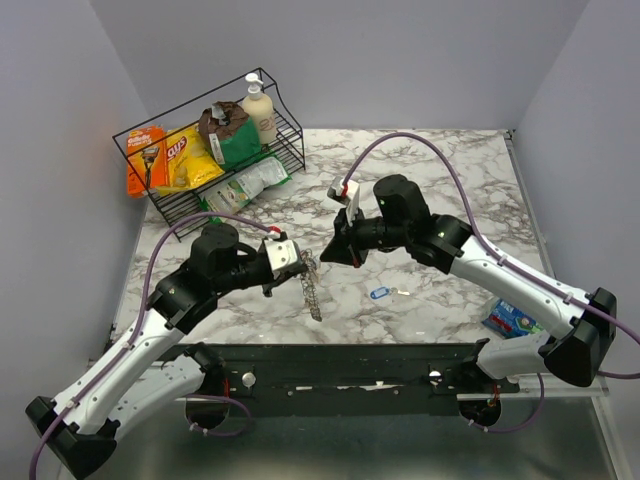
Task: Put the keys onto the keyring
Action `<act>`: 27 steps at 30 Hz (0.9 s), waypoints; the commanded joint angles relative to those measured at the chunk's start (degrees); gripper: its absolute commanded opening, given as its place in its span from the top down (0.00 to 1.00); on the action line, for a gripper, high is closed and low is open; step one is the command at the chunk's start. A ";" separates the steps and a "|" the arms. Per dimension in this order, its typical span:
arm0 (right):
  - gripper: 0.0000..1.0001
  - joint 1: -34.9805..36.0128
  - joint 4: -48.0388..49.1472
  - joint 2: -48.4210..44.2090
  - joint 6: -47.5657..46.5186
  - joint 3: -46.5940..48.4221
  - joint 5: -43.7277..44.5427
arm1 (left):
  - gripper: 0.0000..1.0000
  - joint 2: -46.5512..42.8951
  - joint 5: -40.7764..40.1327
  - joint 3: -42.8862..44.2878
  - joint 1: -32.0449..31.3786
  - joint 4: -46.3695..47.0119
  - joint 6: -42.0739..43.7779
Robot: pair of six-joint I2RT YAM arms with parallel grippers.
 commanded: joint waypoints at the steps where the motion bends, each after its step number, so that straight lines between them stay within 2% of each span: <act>1: 1.00 1.36 -2.70 0.65 -0.90 2.27 3.92 | 1.00 0.36 -1.62 3.13 -0.65 2.13 -1.44; 16: 0.99 1.89 -2.53 -2.16 -2.84 1.66 3.40 | 1.00 2.82 -8.21 4.63 -1.27 1.51 -3.98; 27: 1.00 2.07 -1.82 -0.67 -3.10 2.09 3.13 | 1.00 4.59 -8.04 5.07 -3.02 3.09 -4.95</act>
